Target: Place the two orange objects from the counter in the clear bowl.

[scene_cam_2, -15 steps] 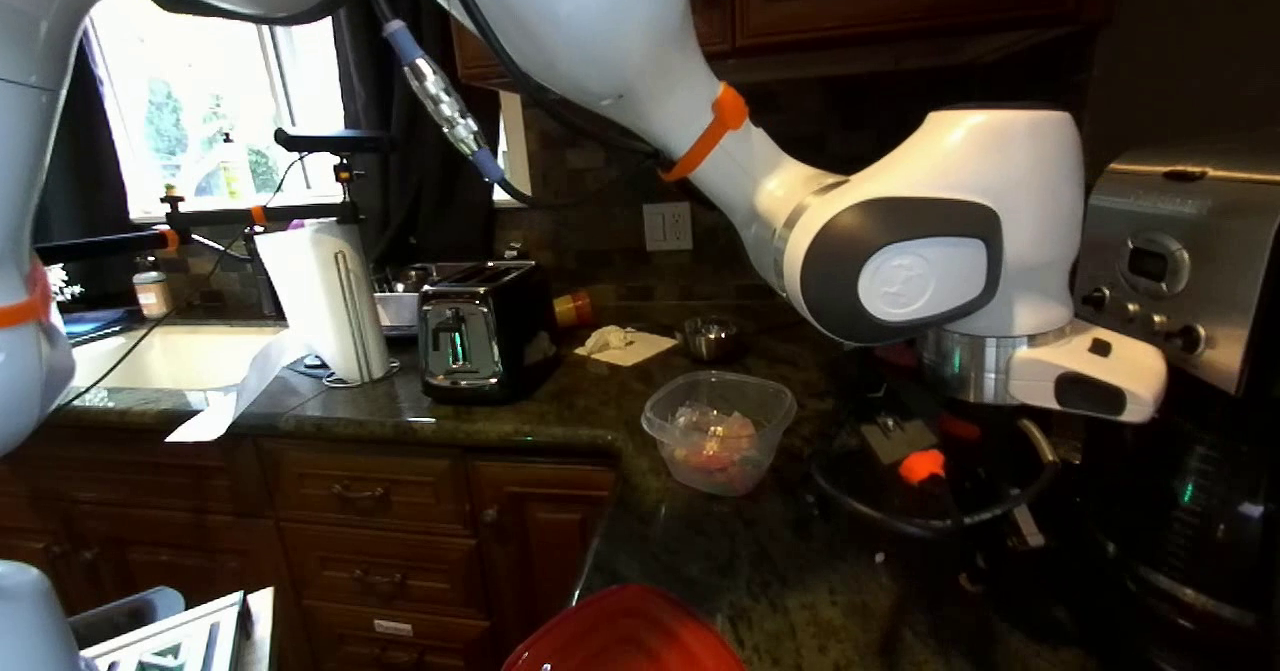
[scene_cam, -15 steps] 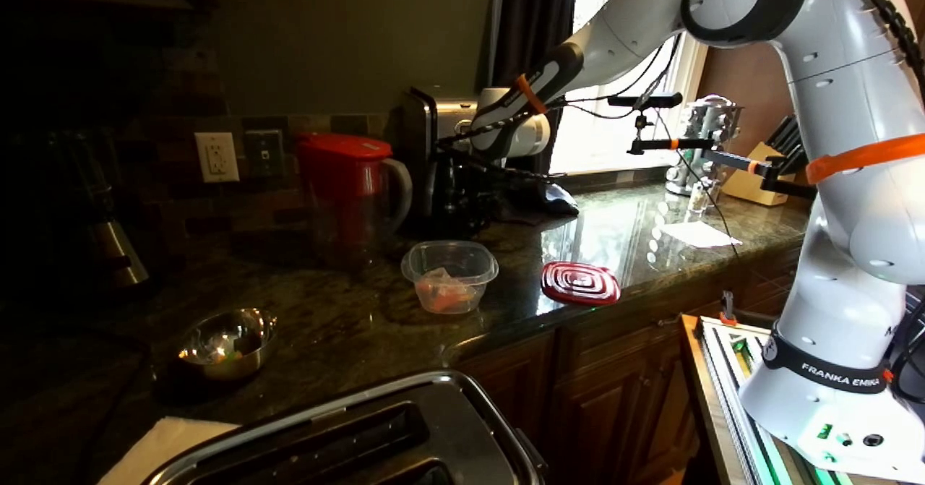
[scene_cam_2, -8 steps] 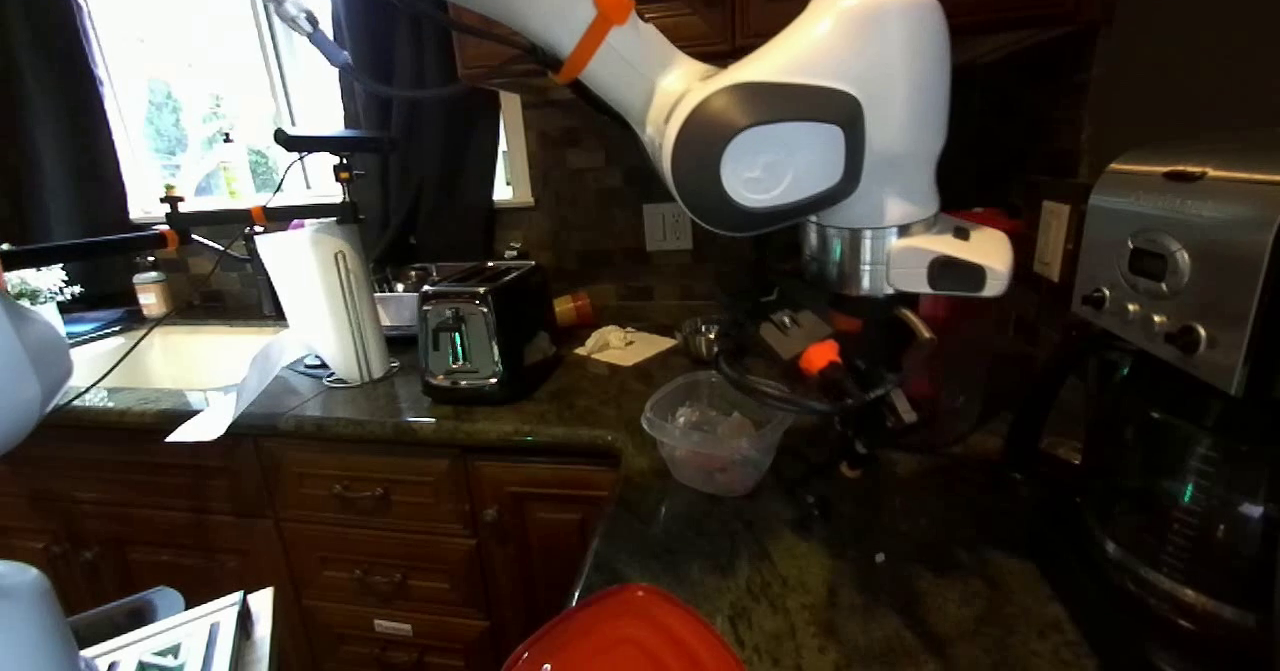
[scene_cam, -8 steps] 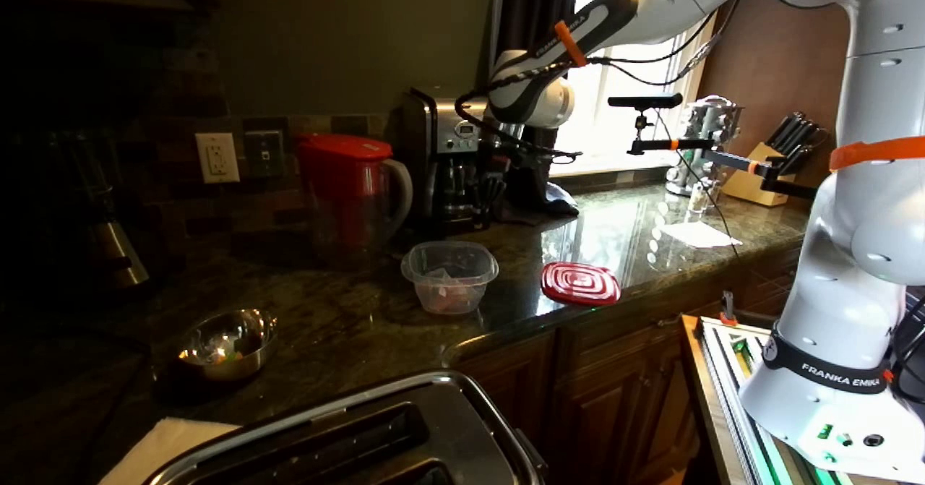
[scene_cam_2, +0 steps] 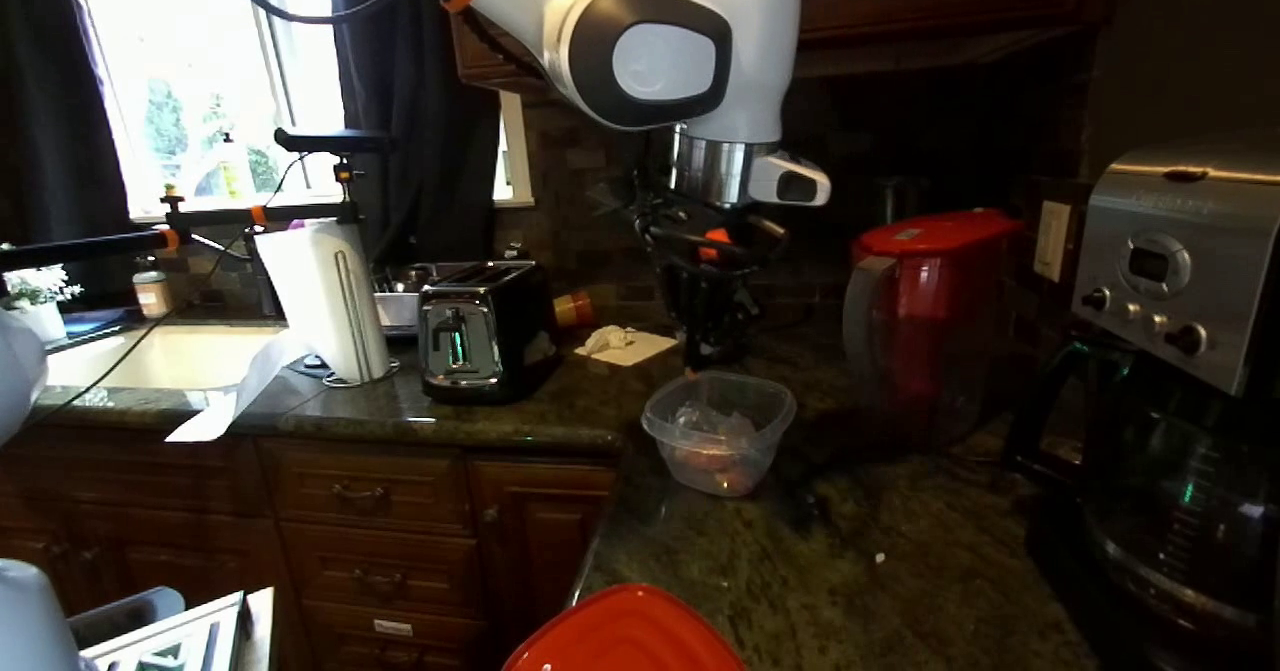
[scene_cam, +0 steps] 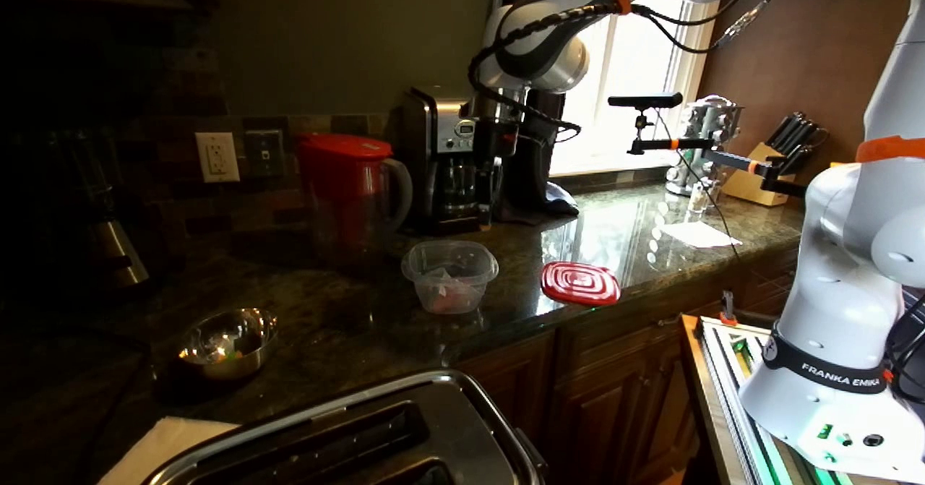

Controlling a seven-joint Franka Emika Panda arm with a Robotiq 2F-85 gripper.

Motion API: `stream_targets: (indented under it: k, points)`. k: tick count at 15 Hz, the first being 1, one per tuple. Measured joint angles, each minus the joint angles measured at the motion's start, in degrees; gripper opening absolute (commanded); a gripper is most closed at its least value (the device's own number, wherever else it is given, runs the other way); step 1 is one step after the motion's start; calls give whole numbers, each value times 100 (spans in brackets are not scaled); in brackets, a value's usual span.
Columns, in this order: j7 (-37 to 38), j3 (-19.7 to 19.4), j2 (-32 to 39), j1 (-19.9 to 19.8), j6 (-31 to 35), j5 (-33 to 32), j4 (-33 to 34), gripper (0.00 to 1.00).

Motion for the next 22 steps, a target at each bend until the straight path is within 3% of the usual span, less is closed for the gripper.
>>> stream_targets:
  k: [4,9,22]
  points:
    - [-459,35,133,271,-69,2,75,62]
    - [-756,36,458,304,115,3,268,99]
    - [-741,30,1277,190,309,-171,773,100]
